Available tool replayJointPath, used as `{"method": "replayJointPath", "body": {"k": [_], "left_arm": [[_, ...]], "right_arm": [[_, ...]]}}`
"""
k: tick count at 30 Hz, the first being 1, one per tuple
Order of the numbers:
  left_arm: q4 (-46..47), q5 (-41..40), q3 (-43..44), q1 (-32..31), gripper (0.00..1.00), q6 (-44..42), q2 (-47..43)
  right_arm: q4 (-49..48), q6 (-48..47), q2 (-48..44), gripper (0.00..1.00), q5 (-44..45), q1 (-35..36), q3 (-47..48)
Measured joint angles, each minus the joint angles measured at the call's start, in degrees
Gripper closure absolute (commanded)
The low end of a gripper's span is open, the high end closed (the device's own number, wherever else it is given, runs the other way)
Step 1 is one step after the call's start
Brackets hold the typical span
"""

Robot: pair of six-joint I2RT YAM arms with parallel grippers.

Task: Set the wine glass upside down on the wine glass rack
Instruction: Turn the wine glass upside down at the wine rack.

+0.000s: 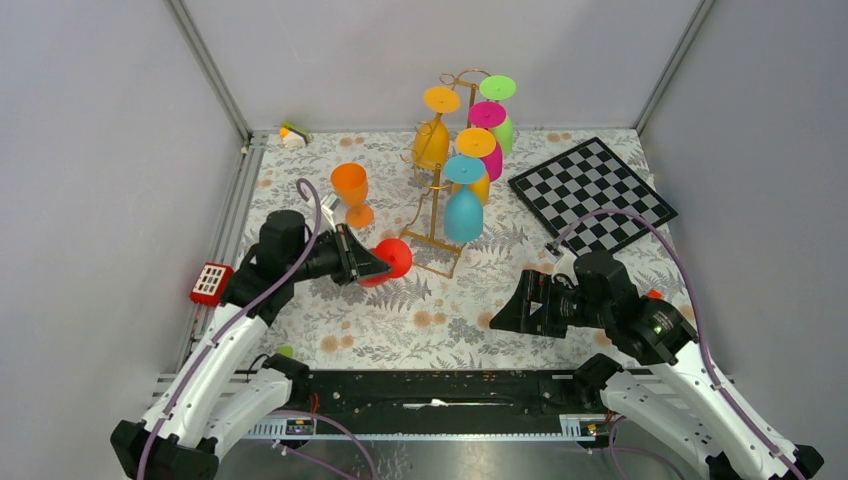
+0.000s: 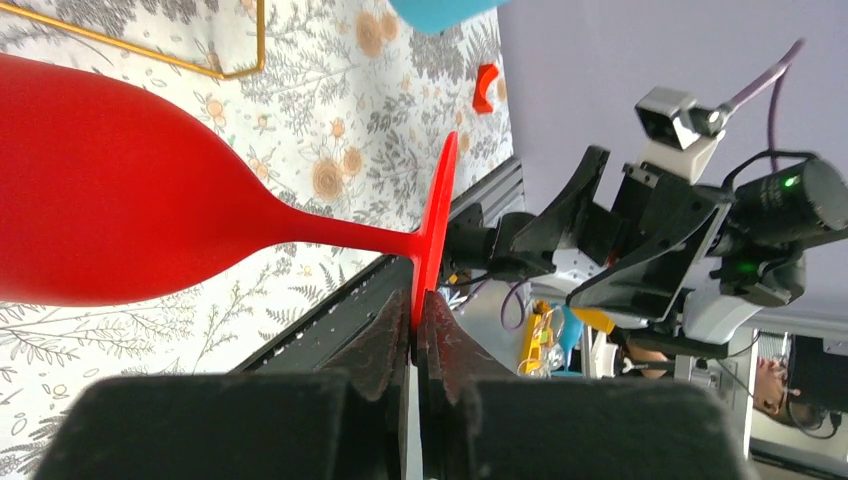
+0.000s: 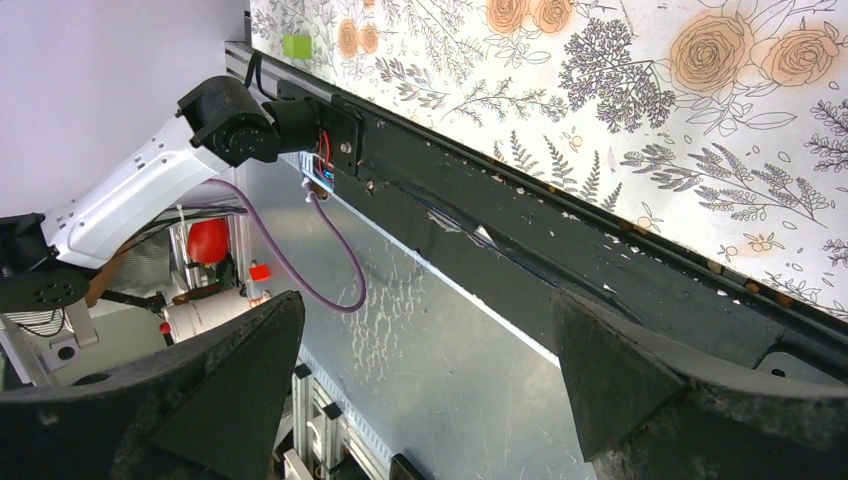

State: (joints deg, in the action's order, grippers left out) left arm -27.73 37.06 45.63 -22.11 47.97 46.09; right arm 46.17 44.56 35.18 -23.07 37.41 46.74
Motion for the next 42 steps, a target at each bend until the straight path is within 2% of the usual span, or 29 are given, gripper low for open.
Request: {"method": "replayJointPath", "body": {"k": [5,19,31,42], "left_arm": [[-0.04,2.64,3.21,4.74,1.0,-0.15,2.34],[4.52,5.86,12.66,11.87,1.0,2.91,9.11],[14.93,5.77,17.11,14.19,1.0,10.97,13.88],[27.43,5.27,17.46,14.58,1.0,23.52,19.85]], "right_arm": [[1.11,-0.87,0.63,0.0,0.09,0.0,0.57],[2.01,-2.16,1.03,0.0,0.11,0.0,1.09],[2.01,-3.06,2.08,0.0,0.13,0.0,1.09],[2.01,-3.32,1.75,0.0,0.13,0.0,1.09]]}}
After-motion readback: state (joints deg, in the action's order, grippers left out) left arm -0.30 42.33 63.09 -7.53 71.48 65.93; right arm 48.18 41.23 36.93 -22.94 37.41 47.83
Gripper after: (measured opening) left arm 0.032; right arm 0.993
